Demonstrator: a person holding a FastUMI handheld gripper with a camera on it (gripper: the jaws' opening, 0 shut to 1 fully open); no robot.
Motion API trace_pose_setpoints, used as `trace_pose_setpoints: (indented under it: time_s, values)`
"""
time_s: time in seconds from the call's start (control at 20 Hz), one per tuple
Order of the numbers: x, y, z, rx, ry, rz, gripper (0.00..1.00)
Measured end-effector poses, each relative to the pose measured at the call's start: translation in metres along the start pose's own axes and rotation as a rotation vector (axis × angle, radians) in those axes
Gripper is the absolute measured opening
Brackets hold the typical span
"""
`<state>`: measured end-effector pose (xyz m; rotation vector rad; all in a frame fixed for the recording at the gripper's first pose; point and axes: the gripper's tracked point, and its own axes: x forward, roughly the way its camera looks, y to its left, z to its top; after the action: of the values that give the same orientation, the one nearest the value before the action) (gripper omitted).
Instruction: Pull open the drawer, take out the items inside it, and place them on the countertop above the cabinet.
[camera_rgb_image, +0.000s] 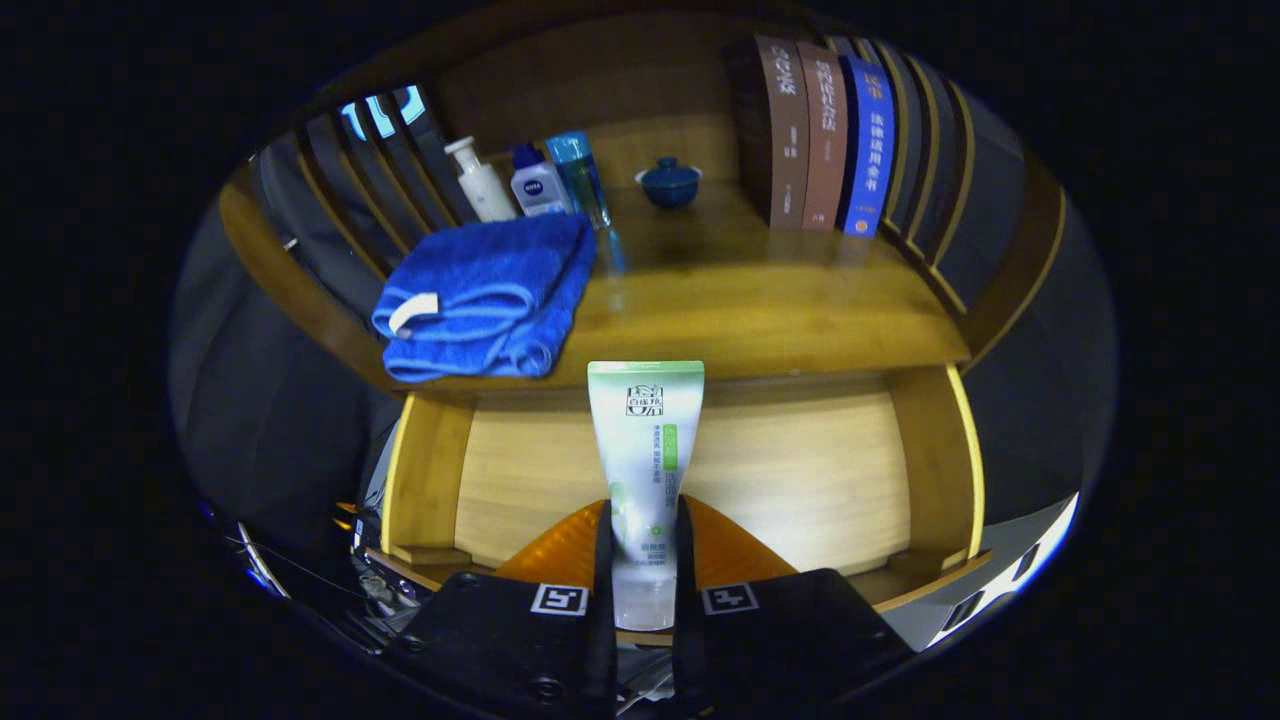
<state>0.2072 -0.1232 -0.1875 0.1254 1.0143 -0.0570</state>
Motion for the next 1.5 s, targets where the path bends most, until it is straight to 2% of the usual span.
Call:
trace_pose_setpoints:
  time_s: [0.2,0.5,0.85,1.0,1.2,1.5]
  values:
    - [0.010,0.005,0.046,-0.021,0.017,-0.003,0.26]
    - [0.056,-0.009,0.099,-0.008,0.042,-0.041,0.27]
    - [0.108,-0.027,0.114,-0.014,0.130,-0.094,0.27]
    - [0.122,-0.034,0.116,-0.009,0.143,-0.129,0.31]
    - [0.124,-0.035,0.125,-0.050,0.129,-0.152,0.46]
    - [0.118,-0.026,0.124,-0.065,0.106,-0.142,0.92]
